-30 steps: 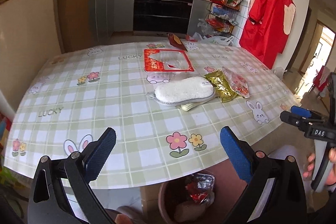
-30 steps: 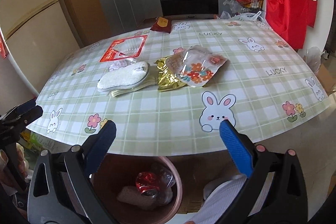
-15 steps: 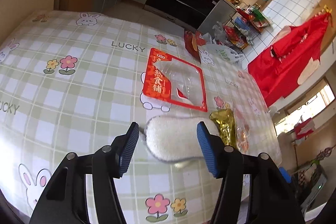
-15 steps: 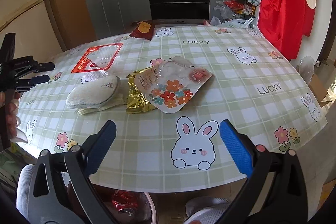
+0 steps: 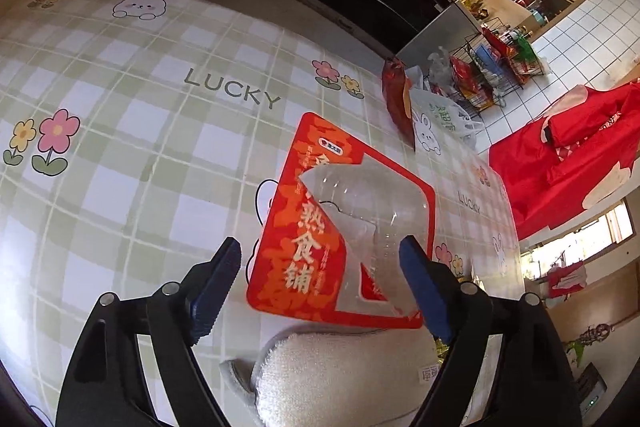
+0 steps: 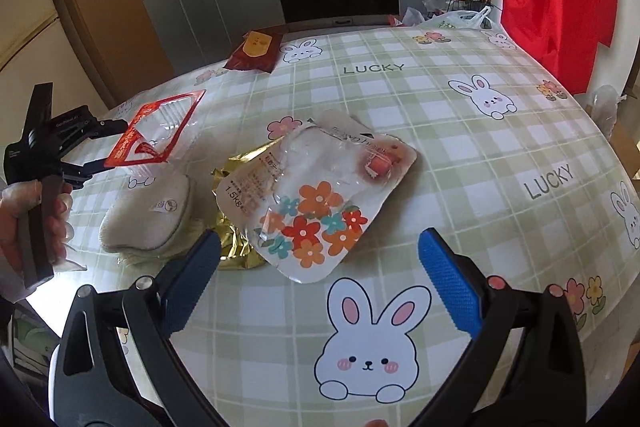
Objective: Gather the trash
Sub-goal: 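Reach the left gripper to the red-framed clear plastic tray and grasp it, then grasp the clear floral-printed package with the right gripper while the left holds the tray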
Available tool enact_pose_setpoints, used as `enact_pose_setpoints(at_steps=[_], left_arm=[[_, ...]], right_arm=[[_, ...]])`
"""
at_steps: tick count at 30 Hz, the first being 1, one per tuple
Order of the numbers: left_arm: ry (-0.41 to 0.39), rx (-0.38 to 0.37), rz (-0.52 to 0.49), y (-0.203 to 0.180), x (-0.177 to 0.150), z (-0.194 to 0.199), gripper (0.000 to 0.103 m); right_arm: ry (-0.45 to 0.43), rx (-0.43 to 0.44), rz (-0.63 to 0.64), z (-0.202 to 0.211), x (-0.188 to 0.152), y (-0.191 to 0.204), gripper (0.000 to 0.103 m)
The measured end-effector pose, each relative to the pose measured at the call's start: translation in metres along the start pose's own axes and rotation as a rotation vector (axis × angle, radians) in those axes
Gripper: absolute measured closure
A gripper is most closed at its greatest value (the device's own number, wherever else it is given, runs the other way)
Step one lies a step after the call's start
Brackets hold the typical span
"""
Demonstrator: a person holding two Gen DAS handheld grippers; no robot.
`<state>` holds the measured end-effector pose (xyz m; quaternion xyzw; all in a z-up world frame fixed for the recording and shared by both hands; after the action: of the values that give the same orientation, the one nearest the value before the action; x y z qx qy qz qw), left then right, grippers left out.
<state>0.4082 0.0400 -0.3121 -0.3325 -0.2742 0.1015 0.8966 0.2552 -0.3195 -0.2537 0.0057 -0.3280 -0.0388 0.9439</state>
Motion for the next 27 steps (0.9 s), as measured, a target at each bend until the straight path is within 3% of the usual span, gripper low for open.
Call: enact_pose_setpoints(at_steps=[7, 8, 9, 11, 13, 16, 20, 27], left_arm=[[0.029, 0.011, 0.022, 0.018, -0.005, -0.017, 0.025], [0.033, -0.008, 0.025, 0.019, -0.007, -0.017, 0.03], [0.043, -0.024, 0.023, 0.019, -0.009, -0.017, 0.044], [0.044, -0.041, 0.013, 0.02, -0.013, -0.015, 0.053], [0.019, -0.052, -0.013, 0.02, -0.014, -0.007, 0.073], [-0.014, -0.076, -0.046, 0.02, -0.013, 0.007, 0.086], [-0.064, -0.089, -0.062, 0.019, -0.011, 0.025, 0.09], [-0.144, -0.106, -0.044, 0.017, -0.009, 0.052, 0.095]], right_arm=[[0.009, 0.025, 0.004, -0.013, 0.017, 0.003, 0.006], [0.01, 0.034, -0.003, -0.014, 0.017, 0.003, 0.006], [0.011, 0.036, -0.004, -0.015, 0.018, 0.002, 0.006], [0.017, 0.016, 0.001, -0.021, 0.018, 0.0, 0.006], [0.016, -0.02, -0.012, -0.028, 0.018, -0.004, 0.006], [0.044, -0.01, -0.065, -0.039, 0.02, -0.007, 0.006], [0.071, 0.006, -0.122, -0.052, 0.029, 0.0, 0.006], [0.117, -0.063, -0.291, -0.074, 0.038, -0.005, 0.006]])
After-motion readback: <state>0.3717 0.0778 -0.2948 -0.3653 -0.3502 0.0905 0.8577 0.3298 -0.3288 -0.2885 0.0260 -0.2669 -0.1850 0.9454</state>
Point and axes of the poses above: each gripper's, at about its wrist camera, not at the fingertips, and z roughly against the way its jaws point, y to its left, x to its top, the point moved 3 cm from there along -z, roughly the way its jaws point, and after that the axes turned 11 degrees about -x, right-handed, at the moved point
